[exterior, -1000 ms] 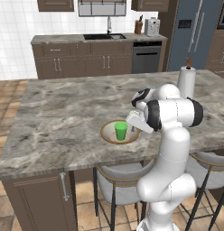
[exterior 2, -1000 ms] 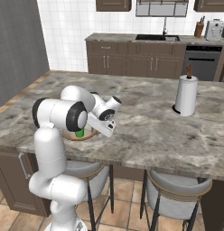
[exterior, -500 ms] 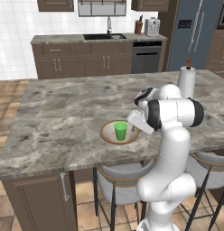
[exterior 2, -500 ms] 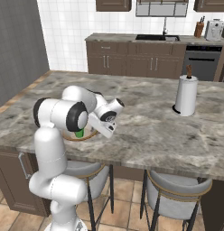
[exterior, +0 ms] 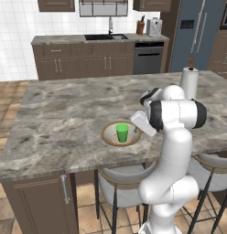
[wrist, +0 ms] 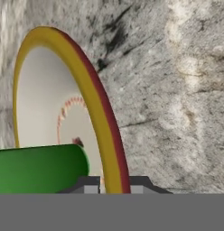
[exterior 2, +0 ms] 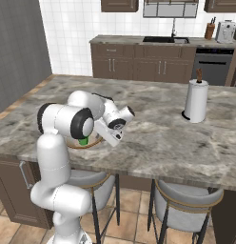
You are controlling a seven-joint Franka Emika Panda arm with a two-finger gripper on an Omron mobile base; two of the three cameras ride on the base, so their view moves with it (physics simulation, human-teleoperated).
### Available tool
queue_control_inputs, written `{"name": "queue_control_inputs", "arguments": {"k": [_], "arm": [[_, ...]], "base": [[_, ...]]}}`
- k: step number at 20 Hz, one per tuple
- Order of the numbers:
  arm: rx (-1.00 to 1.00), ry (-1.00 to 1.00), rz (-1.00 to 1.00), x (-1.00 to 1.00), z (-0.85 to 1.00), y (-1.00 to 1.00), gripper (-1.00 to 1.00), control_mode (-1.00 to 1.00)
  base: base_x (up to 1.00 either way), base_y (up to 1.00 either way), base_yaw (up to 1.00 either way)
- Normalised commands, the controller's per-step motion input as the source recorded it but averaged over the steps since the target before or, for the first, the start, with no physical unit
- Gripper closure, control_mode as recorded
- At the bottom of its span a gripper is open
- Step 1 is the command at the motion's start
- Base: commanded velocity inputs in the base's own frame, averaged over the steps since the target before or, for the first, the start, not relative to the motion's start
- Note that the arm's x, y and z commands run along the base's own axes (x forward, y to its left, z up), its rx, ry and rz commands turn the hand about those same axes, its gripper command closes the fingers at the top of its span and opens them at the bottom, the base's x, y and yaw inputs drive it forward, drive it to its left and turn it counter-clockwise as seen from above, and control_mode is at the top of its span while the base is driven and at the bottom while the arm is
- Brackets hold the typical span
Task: Place the cup inside the bowl on the dining table and move the bowl to any counter.
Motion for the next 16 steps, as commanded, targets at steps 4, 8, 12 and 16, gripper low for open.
{"name": "queue_control_inputs", "arguments": {"k": [4,8,12,16], "arm": [[0.05,0.00,0.00,0.00,0.02,0.00,1.00,-1.00],[0.05,0.00,0.00,0.00,0.07,0.00,1.00,-1.00],[0.07,0.00,-0.01,0.00,0.07,0.00,1.00,-1.00],[0.11,0.00,-0.01,0.00,0.06,0.00,1.00,-1.00]], "base": [[0.00,0.00,0.00],[0.00,0.00,0.00],[0.00,0.00,0.00],[0.00,0.00,0.00]]}}
